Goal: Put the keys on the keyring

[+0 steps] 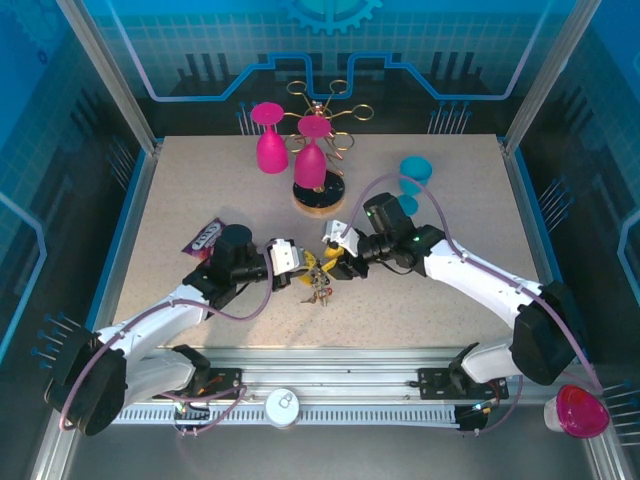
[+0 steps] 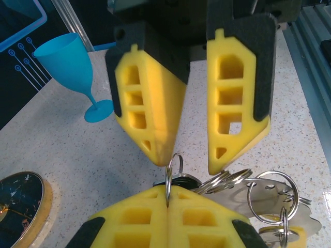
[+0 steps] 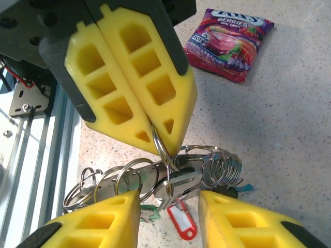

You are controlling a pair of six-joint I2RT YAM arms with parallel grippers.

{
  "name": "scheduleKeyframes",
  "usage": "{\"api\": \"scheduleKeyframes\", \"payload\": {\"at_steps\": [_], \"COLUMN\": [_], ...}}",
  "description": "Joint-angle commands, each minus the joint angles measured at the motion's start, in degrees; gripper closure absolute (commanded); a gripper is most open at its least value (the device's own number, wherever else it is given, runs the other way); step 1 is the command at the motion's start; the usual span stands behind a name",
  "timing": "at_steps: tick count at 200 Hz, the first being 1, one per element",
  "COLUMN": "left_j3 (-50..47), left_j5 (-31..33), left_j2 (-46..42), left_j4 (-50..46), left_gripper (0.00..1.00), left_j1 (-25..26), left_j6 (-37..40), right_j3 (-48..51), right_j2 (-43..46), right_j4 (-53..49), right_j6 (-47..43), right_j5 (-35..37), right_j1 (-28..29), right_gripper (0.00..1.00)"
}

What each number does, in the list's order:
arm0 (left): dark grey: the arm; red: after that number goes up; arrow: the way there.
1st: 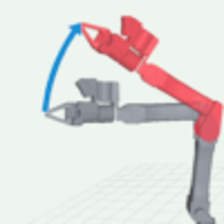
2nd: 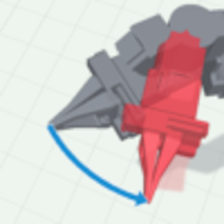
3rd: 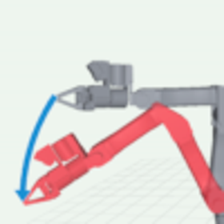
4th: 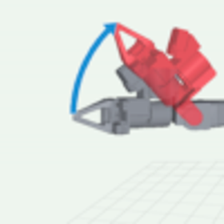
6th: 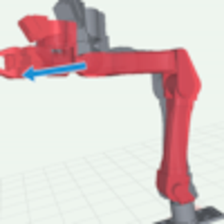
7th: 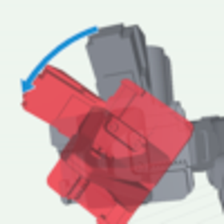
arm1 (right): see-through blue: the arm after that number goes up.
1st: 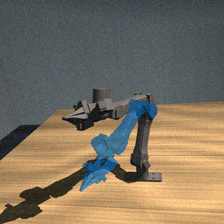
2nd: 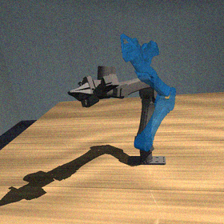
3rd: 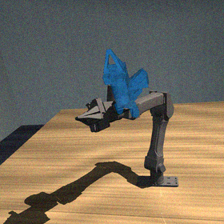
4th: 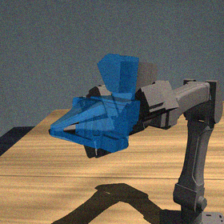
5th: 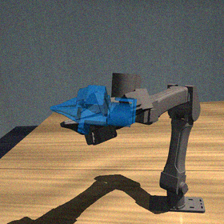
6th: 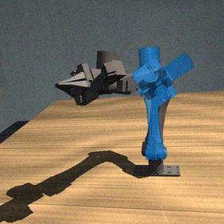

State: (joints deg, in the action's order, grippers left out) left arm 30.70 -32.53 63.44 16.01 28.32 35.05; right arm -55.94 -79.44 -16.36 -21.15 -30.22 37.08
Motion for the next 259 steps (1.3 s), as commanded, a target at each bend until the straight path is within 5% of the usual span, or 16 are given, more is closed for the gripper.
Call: {"api": "scheduleKeyframes", "payload": {"at_steps": [1,53,113,195,228,259], "left_j3": [-0.46,-0.63,-0.68,-1.34,-1.74,-1.82], "left_j5": [-1.09,-0.98,-1.06,-4.33,-3.89,-4.11], "left_j2": [-0.89,-1.01,-1.16,-1.06,-1.15,-0.99], "left_j4": [2.88,2.69,2.7,6.23,6.45,6.8], "left_gripper": [1.0,1.0,1.0,1.0,1.0,1.0], "left_j1": [0.27,0.28,0.3,0.13,0.18,0.15], "left_j6": [0.95,1.1,1.19,-0.19,-0.24,-0.66], "right_j3": [0.37,-0.09,-0.18,-6.33,-2.72,2.19], "right_j2": [1.23,1.26,0.94,-9.03,-4.42,0.8], "right_j4": [4.21,3.34,2.7,-4.41,1.29,7.76], "right_j6": [2.75,2.34,2.11,1.97,2.36,0.28], "right_j5": [-0.96,-2.17,-1.53,-6.46,-5.96,-3.22], "right_j1": [0.08,0.05,-0.42,-1.44,-1.91,-2.18], "right_gripper": [0.69,0.76,1.0,1.0,0.71,0.67]}}
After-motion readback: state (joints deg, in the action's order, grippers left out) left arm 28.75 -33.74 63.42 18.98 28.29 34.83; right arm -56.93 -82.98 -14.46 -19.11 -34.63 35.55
